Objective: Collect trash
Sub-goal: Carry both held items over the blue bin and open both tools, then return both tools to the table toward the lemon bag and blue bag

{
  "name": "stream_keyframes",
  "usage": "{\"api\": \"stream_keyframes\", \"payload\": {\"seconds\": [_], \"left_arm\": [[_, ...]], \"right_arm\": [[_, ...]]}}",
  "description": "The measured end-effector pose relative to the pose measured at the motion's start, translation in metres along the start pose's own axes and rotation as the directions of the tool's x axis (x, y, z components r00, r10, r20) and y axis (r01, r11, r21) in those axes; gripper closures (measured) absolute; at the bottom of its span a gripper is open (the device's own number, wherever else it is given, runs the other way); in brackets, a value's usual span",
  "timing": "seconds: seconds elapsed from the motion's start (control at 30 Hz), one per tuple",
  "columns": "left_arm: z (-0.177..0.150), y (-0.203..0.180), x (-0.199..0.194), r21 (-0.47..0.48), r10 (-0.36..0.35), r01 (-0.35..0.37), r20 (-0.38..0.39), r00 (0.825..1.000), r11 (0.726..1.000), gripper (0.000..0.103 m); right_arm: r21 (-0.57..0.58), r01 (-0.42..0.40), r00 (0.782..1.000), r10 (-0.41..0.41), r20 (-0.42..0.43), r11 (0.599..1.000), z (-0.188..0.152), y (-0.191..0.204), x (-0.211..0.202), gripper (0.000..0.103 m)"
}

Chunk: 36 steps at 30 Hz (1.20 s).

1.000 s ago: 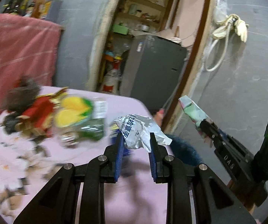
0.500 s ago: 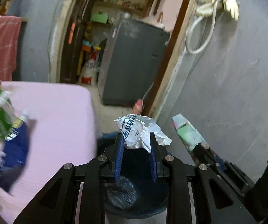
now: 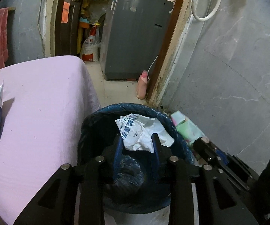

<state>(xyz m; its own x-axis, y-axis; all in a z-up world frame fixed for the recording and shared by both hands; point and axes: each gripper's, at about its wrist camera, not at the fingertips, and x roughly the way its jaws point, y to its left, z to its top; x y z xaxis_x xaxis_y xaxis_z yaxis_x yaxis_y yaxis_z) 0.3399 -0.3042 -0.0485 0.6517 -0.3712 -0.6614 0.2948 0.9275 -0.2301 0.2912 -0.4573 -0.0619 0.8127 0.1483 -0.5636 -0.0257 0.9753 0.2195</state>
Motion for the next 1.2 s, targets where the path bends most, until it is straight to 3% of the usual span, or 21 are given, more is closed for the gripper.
{"api": "stream_keyframes", "payload": {"seconds": [0.23,0.37,0.43,0.53,0.6,0.67,0.8,0.93,1.0,1.2], "left_arm": [[0.002,0.003,-0.023,-0.027,-0.013,0.014,0.039,0.999,1.000,0.057],[0.008,0.010,-0.046,-0.056,0.005,0.001,0.102,0.995,0.998,0.056],[0.010,0.016,-0.063,-0.061,0.027,-0.018,0.154,0.988,0.998,0.048],[0.012,0.024,-0.090,-0.071,0.067,-0.052,0.228,0.971,0.996,0.039],[0.013,0.028,-0.110,-0.068,0.084,-0.068,0.275,0.958,0.995,0.033],[0.013,0.032,-0.128,-0.065,0.111,-0.095,0.315,0.942,0.993,0.022],[0.009,0.049,-0.166,-0.085,0.167,-0.145,0.398,0.902,0.986,0.008],[0.000,0.070,-0.187,-0.102,0.208,-0.182,0.416,0.885,0.978,0.006],[-0.006,0.084,-0.197,-0.114,0.235,-0.206,0.421,0.876,0.972,0.006],[-0.024,0.128,-0.219,-0.143,0.304,-0.269,0.416,0.857,0.952,0.006]], "right_arm": [[0.001,-0.007,0.999,0.007,0.038,1.000,0.007,0.002,-0.009,0.078],[-0.011,0.007,0.995,-0.006,0.098,1.000,0.017,0.008,-0.026,0.077],[-0.026,0.016,0.990,-0.012,0.140,1.000,0.023,0.015,-0.036,0.074],[-0.048,0.021,0.976,-0.010,0.216,0.999,0.033,0.029,-0.056,0.067],[-0.055,0.018,0.961,-0.003,0.275,0.998,0.039,0.039,-0.070,0.047],[-0.061,0.011,0.948,0.010,0.319,0.998,0.044,0.050,-0.081,0.044],[-0.059,-0.027,0.922,0.048,0.385,0.998,0.049,0.071,-0.099,0.021],[-0.070,-0.057,0.912,0.081,0.402,0.996,0.051,0.093,-0.105,0.013],[-0.073,-0.075,0.909,0.098,0.405,0.995,0.049,0.104,-0.106,0.003],[-0.107,-0.122,0.910,0.154,0.384,0.987,0.042,0.137,-0.099,0.000]]}}
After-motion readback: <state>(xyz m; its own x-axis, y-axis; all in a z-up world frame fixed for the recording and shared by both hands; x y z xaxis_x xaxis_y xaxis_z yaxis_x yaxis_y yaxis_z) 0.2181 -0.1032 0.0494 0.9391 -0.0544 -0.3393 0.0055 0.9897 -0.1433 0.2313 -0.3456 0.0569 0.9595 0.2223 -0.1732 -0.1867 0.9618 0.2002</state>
